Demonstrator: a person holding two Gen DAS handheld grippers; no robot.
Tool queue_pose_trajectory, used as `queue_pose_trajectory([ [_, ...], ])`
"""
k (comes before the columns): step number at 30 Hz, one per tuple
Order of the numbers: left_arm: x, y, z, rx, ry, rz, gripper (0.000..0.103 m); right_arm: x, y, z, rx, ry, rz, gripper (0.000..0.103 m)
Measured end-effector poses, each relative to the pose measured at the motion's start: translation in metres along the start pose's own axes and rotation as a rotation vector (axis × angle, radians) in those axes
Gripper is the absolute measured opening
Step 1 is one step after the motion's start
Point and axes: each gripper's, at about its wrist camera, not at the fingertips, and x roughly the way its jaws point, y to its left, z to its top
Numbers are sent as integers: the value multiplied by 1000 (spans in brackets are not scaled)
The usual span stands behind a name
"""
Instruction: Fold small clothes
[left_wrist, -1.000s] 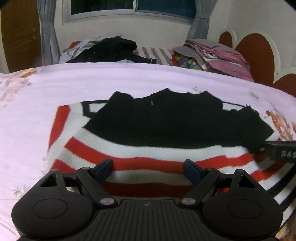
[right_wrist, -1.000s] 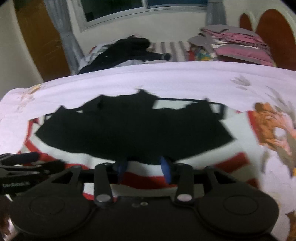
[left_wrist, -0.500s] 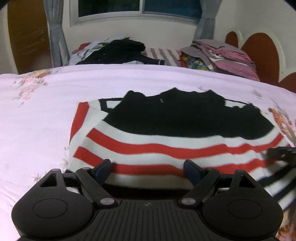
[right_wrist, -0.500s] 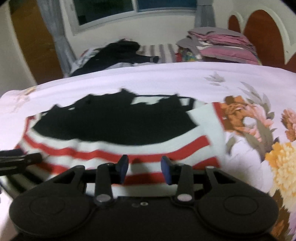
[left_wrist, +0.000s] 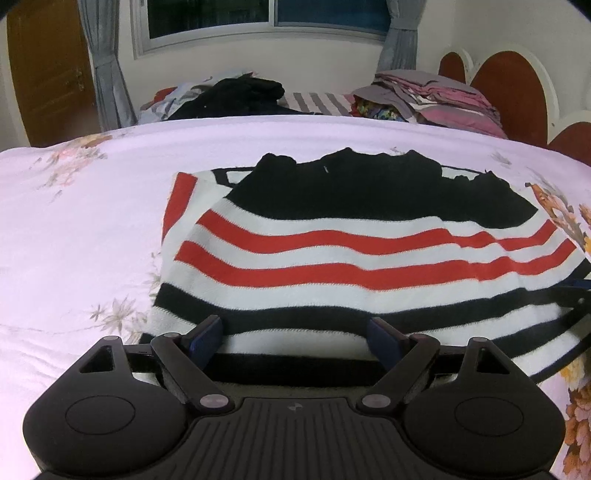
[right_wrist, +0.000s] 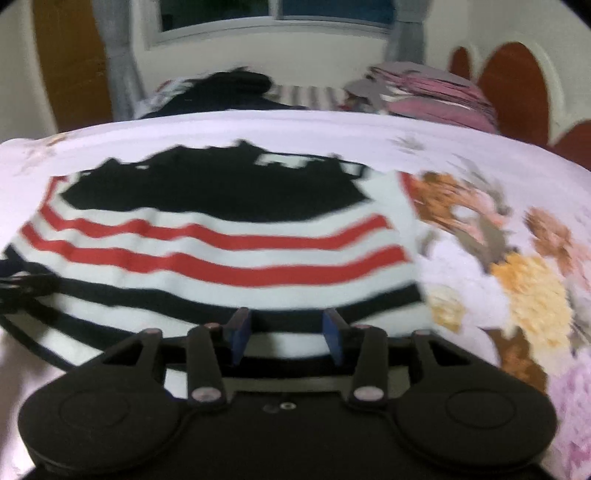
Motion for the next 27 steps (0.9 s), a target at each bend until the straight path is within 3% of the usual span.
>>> queue_pose_trajectory([
  [10,-3,4,-1,1,14,-3,84,-3,-11,-9,57,13,-33,42],
  [12,-7,6,-1,-15,17,-10,84,-12,-14,-7,104,-26,-21,47],
  [17,-19,17,-10,-82,29,-56,84,-3,-11,-11,66,15,-51,49],
  [27,-32,37,-21,-210,64,-127,85,-19,15,2,89,-30,43,53],
])
